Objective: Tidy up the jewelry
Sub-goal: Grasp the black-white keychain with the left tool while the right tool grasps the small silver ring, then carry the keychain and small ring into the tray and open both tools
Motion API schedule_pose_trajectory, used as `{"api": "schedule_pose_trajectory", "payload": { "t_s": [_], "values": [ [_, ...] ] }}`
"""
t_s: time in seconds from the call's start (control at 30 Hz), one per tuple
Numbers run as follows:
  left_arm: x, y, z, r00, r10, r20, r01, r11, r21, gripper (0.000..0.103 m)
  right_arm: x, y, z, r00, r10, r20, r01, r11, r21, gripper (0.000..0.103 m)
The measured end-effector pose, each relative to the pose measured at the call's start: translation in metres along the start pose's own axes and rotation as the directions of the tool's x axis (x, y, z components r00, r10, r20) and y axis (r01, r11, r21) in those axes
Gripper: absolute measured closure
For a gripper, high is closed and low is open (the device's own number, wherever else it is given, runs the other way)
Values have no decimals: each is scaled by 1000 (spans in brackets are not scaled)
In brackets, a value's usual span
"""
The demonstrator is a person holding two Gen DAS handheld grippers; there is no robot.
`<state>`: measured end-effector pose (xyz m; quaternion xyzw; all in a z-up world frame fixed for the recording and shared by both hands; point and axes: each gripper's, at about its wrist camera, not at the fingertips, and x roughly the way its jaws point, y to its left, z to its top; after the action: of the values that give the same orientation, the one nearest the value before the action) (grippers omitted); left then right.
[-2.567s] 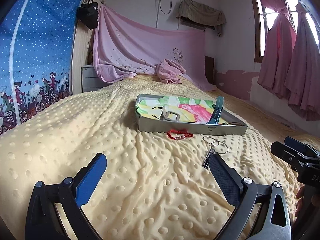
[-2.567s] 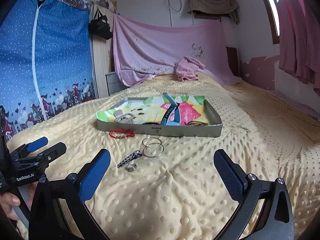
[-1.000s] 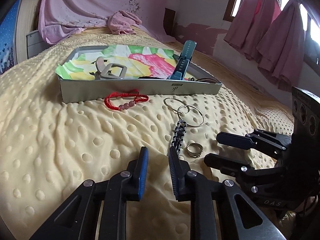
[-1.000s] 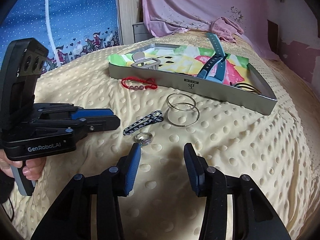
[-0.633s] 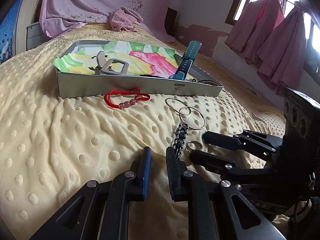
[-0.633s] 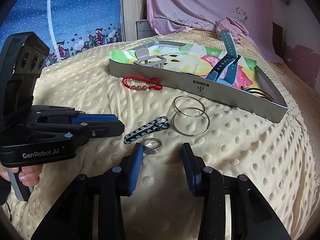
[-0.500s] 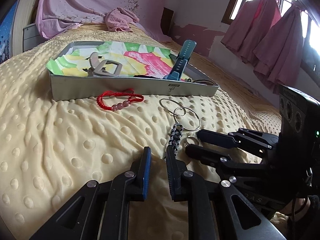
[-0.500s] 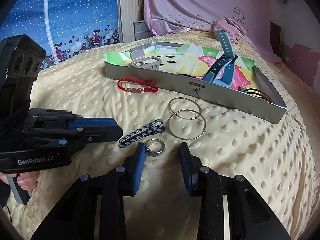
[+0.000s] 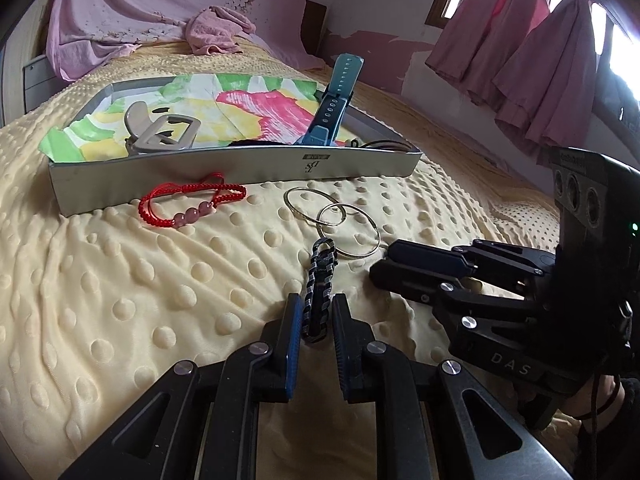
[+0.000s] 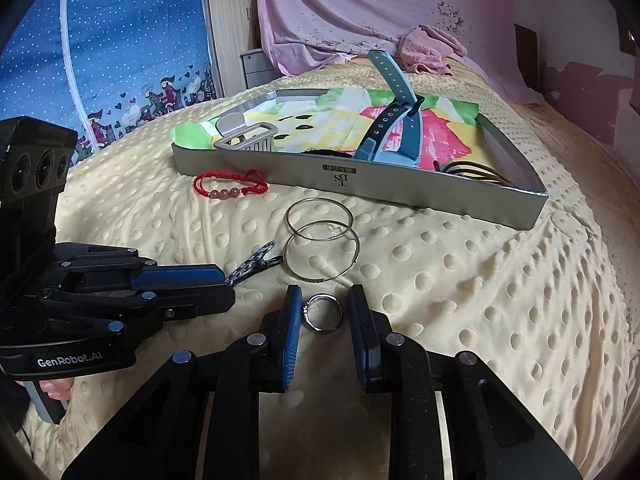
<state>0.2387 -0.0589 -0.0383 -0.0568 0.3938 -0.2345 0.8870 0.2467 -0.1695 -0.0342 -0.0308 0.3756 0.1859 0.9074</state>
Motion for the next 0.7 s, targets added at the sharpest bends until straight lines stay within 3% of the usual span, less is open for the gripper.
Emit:
{"api": "schedule_pose_trajectory", "payload": {
  "t_s": [0.2, 0.37, 0.47, 0.7],
  "values": [
    [8, -2, 4, 999, 18, -28, -18, 1000, 2, 88, -2, -1, -4, 1000, 2, -18, -2, 1000, 0, 82],
    [9, -3, 2, 999, 22, -29, -22, 1000, 5, 94, -1, 0, -6, 1000, 4, -24, -4, 1000, -4, 85],
    [4, -5, 2, 1000, 22, -5, -22, 1000, 9, 98, -4, 0, -7, 1000, 13, -9, -14, 1000, -1, 85],
    [-15, -14, 5, 997, 17, 80, -19, 1000, 24, 99, -22, -7, -3, 996, 17, 91, -20, 999, 25, 85]
  ]
}}
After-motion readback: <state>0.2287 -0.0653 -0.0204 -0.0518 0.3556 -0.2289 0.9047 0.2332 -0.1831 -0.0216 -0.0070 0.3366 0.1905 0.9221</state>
